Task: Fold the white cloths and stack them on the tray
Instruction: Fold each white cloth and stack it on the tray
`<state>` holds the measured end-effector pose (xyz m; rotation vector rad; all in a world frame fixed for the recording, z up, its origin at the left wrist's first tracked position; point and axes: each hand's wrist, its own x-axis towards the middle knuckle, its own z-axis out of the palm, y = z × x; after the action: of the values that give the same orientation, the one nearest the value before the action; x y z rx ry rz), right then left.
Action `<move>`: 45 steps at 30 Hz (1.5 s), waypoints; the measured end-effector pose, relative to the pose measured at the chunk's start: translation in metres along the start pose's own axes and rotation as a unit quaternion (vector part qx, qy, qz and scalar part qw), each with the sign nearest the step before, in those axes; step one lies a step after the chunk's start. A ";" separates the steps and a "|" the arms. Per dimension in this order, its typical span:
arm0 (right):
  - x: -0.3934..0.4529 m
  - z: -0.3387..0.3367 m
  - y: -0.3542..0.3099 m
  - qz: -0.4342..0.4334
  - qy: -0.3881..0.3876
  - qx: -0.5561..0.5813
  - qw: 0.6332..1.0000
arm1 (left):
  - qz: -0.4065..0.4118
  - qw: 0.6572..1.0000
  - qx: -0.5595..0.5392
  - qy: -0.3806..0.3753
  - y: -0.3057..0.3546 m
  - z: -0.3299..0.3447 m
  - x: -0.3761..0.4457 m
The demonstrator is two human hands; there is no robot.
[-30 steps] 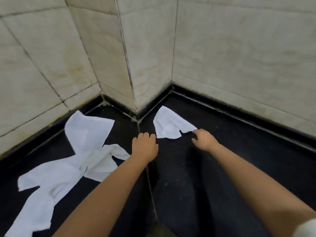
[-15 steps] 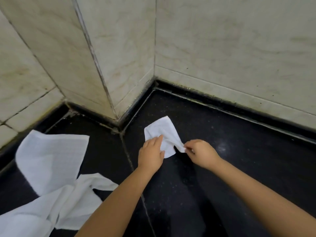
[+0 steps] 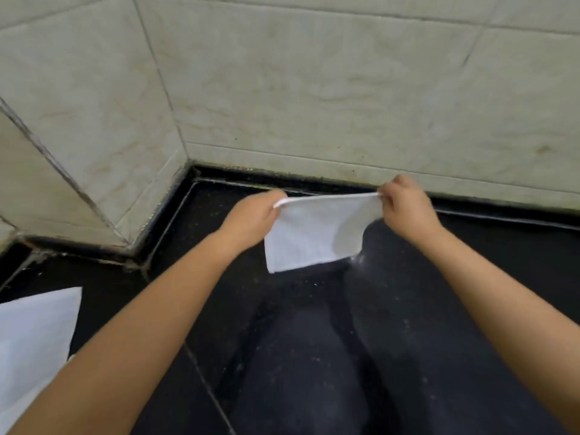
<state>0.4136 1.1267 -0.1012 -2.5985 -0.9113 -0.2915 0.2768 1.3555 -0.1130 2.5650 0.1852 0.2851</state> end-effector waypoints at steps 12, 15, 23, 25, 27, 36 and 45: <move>-0.173 -0.010 0.066 -0.105 -0.329 0.003 0.939 | -0.114 0.961 -0.127 -0.217 0.029 0.102 -0.110; -0.204 0.004 0.065 -0.088 -0.432 0.024 0.897 | -0.177 0.914 -0.118 -0.347 0.023 0.120 -0.129; -0.188 0.027 0.064 -0.040 -0.500 -0.003 0.865 | -0.197 0.886 -0.115 -0.403 0.022 0.127 -0.139; -0.178 0.040 0.064 -0.023 -0.481 -0.027 0.876 | -0.217 0.899 -0.104 -0.366 0.018 0.129 -0.134; -0.170 0.052 0.064 0.011 -0.443 -0.050 0.895 | -0.226 0.916 -0.065 -0.324 0.013 0.134 -0.130; -0.164 0.094 0.066 0.117 -0.379 -0.044 0.917 | -0.311 0.933 0.044 -0.176 -0.003 0.167 -0.119; -0.180 0.105 0.070 0.100 -0.330 -0.066 0.936 | -0.169 0.966 0.155 -0.118 -0.015 0.185 -0.134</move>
<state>0.3271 1.0184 -0.2721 -2.9297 -0.8233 0.6375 0.1902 1.2491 -0.2963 2.7829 0.6104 -0.1918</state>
